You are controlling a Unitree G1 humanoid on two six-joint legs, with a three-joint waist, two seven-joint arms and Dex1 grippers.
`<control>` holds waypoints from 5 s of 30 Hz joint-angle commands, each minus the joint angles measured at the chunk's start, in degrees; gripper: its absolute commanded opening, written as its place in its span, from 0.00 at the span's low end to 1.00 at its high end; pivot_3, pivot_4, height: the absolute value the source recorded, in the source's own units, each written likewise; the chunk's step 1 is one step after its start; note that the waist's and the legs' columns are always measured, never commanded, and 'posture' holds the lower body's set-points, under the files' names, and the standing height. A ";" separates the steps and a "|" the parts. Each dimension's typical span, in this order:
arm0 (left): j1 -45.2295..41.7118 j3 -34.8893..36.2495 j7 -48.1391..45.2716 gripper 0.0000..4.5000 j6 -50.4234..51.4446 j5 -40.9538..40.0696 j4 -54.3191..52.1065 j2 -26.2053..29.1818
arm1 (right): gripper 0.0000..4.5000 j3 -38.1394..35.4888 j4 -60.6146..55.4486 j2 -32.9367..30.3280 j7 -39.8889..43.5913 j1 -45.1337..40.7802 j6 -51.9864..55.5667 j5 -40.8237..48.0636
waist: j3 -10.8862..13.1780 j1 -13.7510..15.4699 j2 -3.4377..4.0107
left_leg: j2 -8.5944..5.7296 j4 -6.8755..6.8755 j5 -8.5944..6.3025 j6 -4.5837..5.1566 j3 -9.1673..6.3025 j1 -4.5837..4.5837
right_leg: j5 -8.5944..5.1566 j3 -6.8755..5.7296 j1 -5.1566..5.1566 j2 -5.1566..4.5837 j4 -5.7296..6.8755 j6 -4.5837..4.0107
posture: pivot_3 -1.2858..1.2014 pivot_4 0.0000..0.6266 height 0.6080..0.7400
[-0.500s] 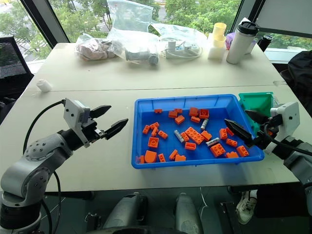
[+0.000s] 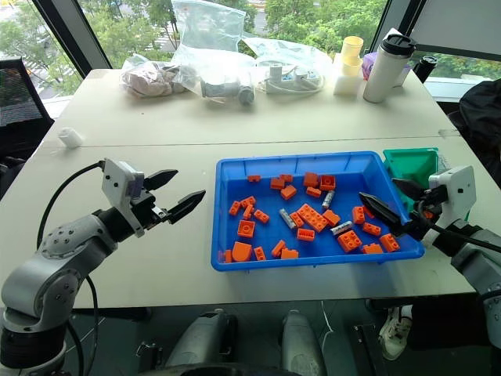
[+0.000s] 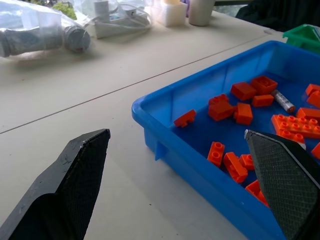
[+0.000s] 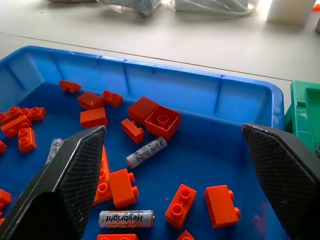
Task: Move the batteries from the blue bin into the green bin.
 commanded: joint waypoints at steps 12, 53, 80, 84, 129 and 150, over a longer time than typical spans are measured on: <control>-4.83 -1.84 -11.62 1.00 -2.47 0.14 3.94 9.42 | 1.00 7.93 -1.91 -5.33 3.44 -10.77 9.13 4.67 | 0.02 -0.09 -0.02 | -0.01 0.00 0.00 0.00 0.01 -0.01 | -0.03 -0.01 -0.02 0.00 0.00 -0.06 | 0.52 0.24 1.00; -3.57 -10.76 -17.87 1.00 -1.85 0.79 -1.71 16.02 | 0.01 51.05 10.59 1.86 10.14 -39.56 15.69 -23.28 | 0.06 -0.19 -0.05 | -0.02 0.06 0.02 -0.03 -0.04 -0.53 | 0.02 -0.05 -0.56 -0.10 0.01 0.01 | 0.52 0.24 1.00; -27.05 -21.43 -26.05 1.00 -13.26 6.13 25.69 -3.59 | 0.01 -3.54 12.74 1.78 -17.57 -29.35 23.22 -20.60 | -0.01 -1.20 0.05 | -0.08 0.09 0.06 -0.04 0.03 -0.49 | 0.05 -0.03 -0.54 0.09 0.17 0.06 | 0.52 0.24 1.00; -29.04 -23.26 -28.04 1.00 -15.69 8.33 28.24 -5.23 | 0.23 -2.72 15.90 1.03 -19.01 -29.81 20.24 -22.39 | -0.01 -1.35 0.05 | -0.08 0.10 0.06 -0.04 0.03 -0.50 | 0.05 -0.04 -0.53 0.10 0.17 0.07 | 0.52 0.24 1.00; -20.25 -23.02 -30.13 1.00 -12.13 11.94 13.25 7.06 | 0.95 35.41 5.18 -19.16 16.65 -21.51 12.11 -19.73 | 0.04 -0.17 0.01 | -0.04 0.18 0.03 0.00 -0.02 -0.47 | 0.04 -0.09 -0.40 0.09 0.06 0.07 | 0.52 0.24 1.00; -20.68 -23.55 -29.51 1.00 -13.38 14.14 14.27 5.17 | 0.57 43.46 7.10 -19.86 20.47 -25.87 13.85 -26.72 | 0.04 -0.11 0.02 | -0.04 0.19 0.03 0.00 -0.03 -0.46 | 0.04 -0.09 -0.40 0.08 0.07 0.08 | 0.52 0.24 1.00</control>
